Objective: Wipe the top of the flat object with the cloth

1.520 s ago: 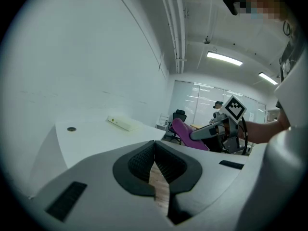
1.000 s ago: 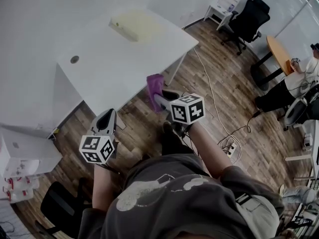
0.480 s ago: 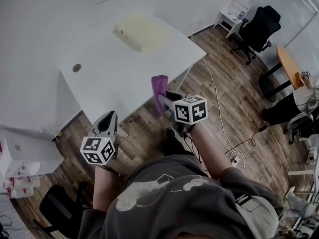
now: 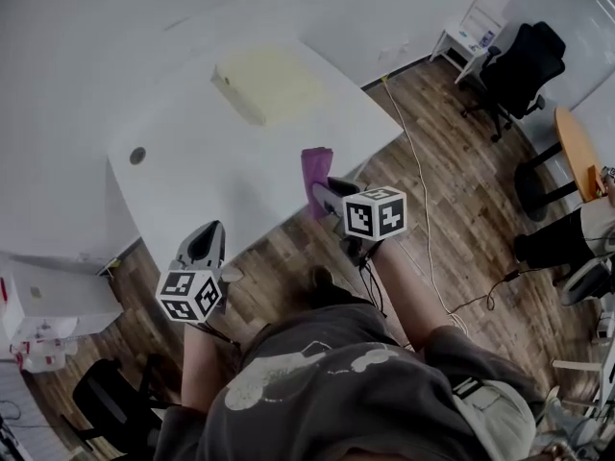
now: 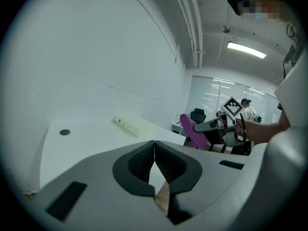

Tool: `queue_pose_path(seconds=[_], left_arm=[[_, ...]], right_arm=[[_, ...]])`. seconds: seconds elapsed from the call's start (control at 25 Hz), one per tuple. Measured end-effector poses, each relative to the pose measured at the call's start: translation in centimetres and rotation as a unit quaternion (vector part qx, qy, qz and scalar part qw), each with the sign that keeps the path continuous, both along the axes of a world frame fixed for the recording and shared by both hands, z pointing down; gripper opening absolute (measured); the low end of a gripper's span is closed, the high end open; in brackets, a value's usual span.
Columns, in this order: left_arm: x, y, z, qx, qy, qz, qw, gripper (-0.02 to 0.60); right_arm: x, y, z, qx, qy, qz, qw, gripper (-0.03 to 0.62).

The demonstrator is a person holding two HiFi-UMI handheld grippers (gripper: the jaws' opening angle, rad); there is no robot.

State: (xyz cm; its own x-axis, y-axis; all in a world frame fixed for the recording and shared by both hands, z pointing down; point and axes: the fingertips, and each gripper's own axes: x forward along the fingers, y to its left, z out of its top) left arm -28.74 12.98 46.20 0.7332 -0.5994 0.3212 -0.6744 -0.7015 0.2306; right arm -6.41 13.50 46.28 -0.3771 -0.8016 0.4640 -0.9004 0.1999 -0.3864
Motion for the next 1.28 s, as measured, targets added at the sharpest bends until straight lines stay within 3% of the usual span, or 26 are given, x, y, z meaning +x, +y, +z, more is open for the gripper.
queue_pose_path(seconds=[0.48, 1.04, 1.28], left_arm=[[7.2, -3.9, -0.2, -0.005, -0.01, -0.058, 0.9983, 0.002], [11.9, -6.9, 0.2, -0.016, -0.016, -0.111, 0.9935, 0.002], [11.7, -7.7, 1.1, -0.031, -0.024, -0.115, 0.9926, 0.002]], right_arm=[[7.8, -5.6, 1.3, -0.01, -0.025, -0.045, 0.999, 0.097], [12.2, -10.8, 2.7, -0.024, -0.043, -0.089, 0.995, 0.097], [12.1, -11.7, 4.1, -0.043, -0.049, -0.093, 0.994, 0.097]])
